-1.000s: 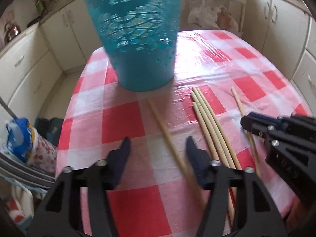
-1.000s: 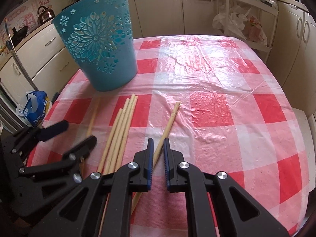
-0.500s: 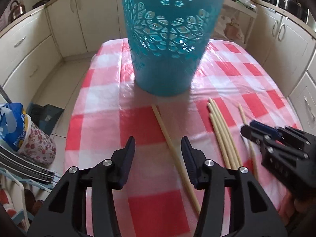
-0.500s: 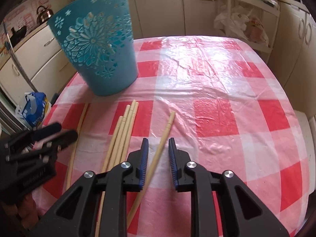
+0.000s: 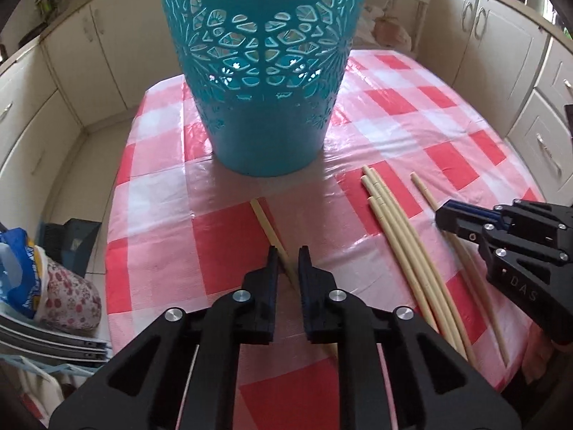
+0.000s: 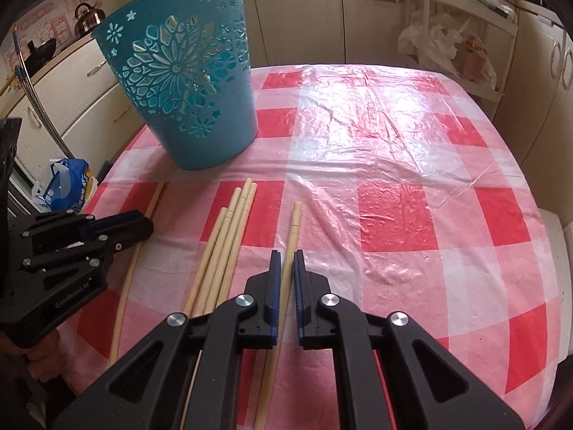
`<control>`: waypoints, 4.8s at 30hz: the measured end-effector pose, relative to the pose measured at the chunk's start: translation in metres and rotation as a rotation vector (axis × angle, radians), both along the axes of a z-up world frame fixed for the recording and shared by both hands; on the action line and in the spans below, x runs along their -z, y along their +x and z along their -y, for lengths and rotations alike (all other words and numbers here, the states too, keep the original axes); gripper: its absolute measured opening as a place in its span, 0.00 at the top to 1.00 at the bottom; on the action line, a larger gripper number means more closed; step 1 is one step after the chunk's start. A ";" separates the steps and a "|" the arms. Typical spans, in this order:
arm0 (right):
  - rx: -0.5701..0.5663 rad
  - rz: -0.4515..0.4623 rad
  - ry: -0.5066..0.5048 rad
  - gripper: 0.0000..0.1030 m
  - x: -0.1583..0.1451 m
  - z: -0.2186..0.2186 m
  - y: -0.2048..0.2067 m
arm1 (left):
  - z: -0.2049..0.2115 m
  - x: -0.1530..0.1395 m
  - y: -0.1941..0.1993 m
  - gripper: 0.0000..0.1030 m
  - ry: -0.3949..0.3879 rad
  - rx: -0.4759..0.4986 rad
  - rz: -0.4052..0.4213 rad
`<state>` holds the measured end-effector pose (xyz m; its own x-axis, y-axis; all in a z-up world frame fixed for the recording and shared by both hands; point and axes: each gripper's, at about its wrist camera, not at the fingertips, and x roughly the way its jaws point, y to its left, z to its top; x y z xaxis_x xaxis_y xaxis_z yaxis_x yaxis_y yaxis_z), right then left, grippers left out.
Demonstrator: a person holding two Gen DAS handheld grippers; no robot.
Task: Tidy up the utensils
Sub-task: 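Close the left gripper on one chopstick while the right gripper grasps another, then lift both held chopsticks and carry them toward the teal basket, then lower the left chopstick into the teal basket and open while right holds its chopstick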
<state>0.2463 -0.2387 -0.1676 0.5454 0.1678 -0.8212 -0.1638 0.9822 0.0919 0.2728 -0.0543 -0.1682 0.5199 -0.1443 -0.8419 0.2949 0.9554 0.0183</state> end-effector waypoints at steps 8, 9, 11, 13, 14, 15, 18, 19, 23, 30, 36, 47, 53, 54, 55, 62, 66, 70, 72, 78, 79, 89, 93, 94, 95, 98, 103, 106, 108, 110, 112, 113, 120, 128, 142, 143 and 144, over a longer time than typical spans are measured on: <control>-0.004 -0.003 -0.011 0.92 0.000 -0.003 -0.005 | -0.004 0.002 0.001 0.63 0.028 -0.064 0.011; -0.005 -0.001 -0.013 0.92 0.000 -0.003 -0.005 | -0.003 0.002 0.000 0.63 0.031 -0.066 0.018; -0.007 0.004 -0.025 0.92 0.000 -0.005 -0.005 | -0.001 0.003 -0.003 0.63 0.038 -0.071 0.033; -0.009 0.012 -0.036 0.92 0.000 -0.006 -0.006 | 0.001 0.004 -0.005 0.63 0.045 -0.076 0.047; -0.009 0.015 -0.038 0.92 0.001 -0.007 -0.007 | 0.002 0.004 -0.007 0.63 0.049 -0.078 0.057; -0.008 0.016 -0.040 0.92 0.001 -0.008 -0.007 | 0.004 0.005 -0.008 0.67 0.048 -0.077 0.065; -0.002 0.017 -0.042 0.93 0.000 -0.008 -0.010 | 0.009 0.005 -0.012 0.92 0.022 -0.039 0.064; 0.005 0.014 -0.029 0.94 0.000 -0.006 -0.012 | 0.013 0.004 -0.015 0.95 0.029 -0.030 0.068; 0.034 0.005 0.032 0.94 -0.001 0.005 -0.020 | 0.015 0.003 -0.026 0.95 0.017 -0.015 0.075; 0.073 0.044 0.166 0.94 -0.013 0.021 -0.033 | 0.012 -0.013 -0.051 0.95 -0.017 -0.008 0.112; 0.119 0.067 0.259 0.94 -0.020 0.035 -0.041 | 0.004 -0.033 -0.072 0.95 -0.056 -0.004 0.159; 0.115 0.195 0.464 0.94 -0.061 0.042 -0.082 | -0.027 -0.087 -0.105 0.95 -0.184 -0.060 0.285; 0.073 0.288 0.536 0.94 -0.107 0.027 -0.119 | -0.036 -0.129 -0.136 0.95 -0.221 -0.068 0.377; 0.065 0.301 0.547 0.94 -0.115 0.025 -0.125 | -0.037 -0.136 -0.141 0.95 -0.226 -0.071 0.389; 0.055 0.315 0.556 0.94 -0.123 0.022 -0.130 | -0.039 -0.143 -0.147 0.95 -0.230 -0.074 0.406; 0.016 0.396 0.584 0.94 -0.168 0.012 -0.168 | -0.052 -0.182 -0.188 0.95 -0.256 -0.081 0.494; 0.002 0.437 0.589 0.94 -0.189 0.008 -0.190 | -0.057 -0.200 -0.209 0.95 -0.260 -0.086 0.542; -0.009 0.464 0.591 0.94 -0.204 0.006 -0.207 | -0.062 -0.215 -0.227 0.95 -0.263 -0.092 0.578; -0.013 0.473 0.592 0.94 -0.208 0.006 -0.214 | -0.063 -0.220 -0.235 0.95 -0.261 -0.093 0.592; -0.014 0.490 0.593 0.94 -0.215 0.005 -0.224 | -0.065 -0.234 -0.252 0.95 -0.263 -0.092 0.633; -0.015 0.490 0.593 0.94 -0.216 0.006 -0.224 | -0.066 -0.235 -0.254 0.95 -0.264 -0.091 0.636; -0.024 0.489 0.578 0.94 -0.216 -0.002 -0.225 | -0.069 -0.238 -0.258 0.95 -0.271 -0.096 0.646; -0.005 0.478 0.515 0.94 -0.214 -0.009 -0.218 | -0.068 -0.235 -0.252 0.95 -0.275 -0.097 0.645; 0.006 0.471 0.488 0.94 -0.212 -0.011 -0.214 | -0.069 -0.234 -0.249 0.95 -0.277 -0.098 0.643; 0.017 0.462 0.464 0.94 -0.211 -0.013 -0.210 | -0.070 -0.234 -0.247 0.95 -0.281 -0.101 0.641; 0.043 0.445 0.395 0.94 -0.207 -0.019 -0.199 | -0.075 -0.232 -0.240 0.95 -0.292 -0.109 0.638; 0.079 0.433 0.300 0.94 -0.196 -0.025 -0.182 | -0.079 -0.226 -0.218 0.95 -0.296 -0.118 0.619; 0.096 0.421 0.258 0.94 -0.187 -0.025 -0.167 | -0.076 -0.223 -0.200 0.95 -0.296 -0.117 0.609; 0.103 0.413 0.246 0.94 -0.182 -0.023 -0.158 | -0.073 -0.223 -0.190 0.95 -0.293 -0.113 0.609; 0.108 0.405 0.246 0.94 -0.176 -0.021 -0.149 | -0.068 -0.223 -0.178 0.95 -0.292 -0.107 0.610; 0.114 0.400 0.241 0.94 -0.171 -0.019 -0.140 | -0.063 -0.225 -0.166 0.95 -0.296 -0.102 0.611; 0.116 0.397 0.242 0.94 -0.168 -0.017 -0.136 | -0.060 -0.225 -0.159 0.95 -0.297 -0.100 0.614; 0.130 0.378 0.266 0.94 -0.153 -0.006 -0.105 | -0.041 -0.230 -0.104 0.95 -0.314 -0.086 0.629; 0.137 0.398 0.163 0.94 -0.146 -0.011 -0.073 | -0.024 -0.234 -0.038 0.95 -0.338 -0.093 0.626; 0.149 0.390 0.102 0.94 -0.127 -0.009 -0.045 | -0.005 -0.232 0.018 0.95 -0.332 -0.086 0.638; 0.151 0.386 0.104 0.94 -0.125 -0.007 -0.044 | -0.005 -0.231 0.019 0.95 -0.336 -0.087 0.638; 0.151 0.384 0.104 0.94 -0.124 -0.007 -0.043 | -0.004 -0.231 0.022 0.95 -0.342 -0.088 0.637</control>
<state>0.2029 -0.2317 -0.0436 0.8333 0.1332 -0.5366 -0.0600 0.9866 0.1518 0.2946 -0.0498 0.0623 0.9161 -0.2797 -0.2873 0.2478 0.9582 -0.1428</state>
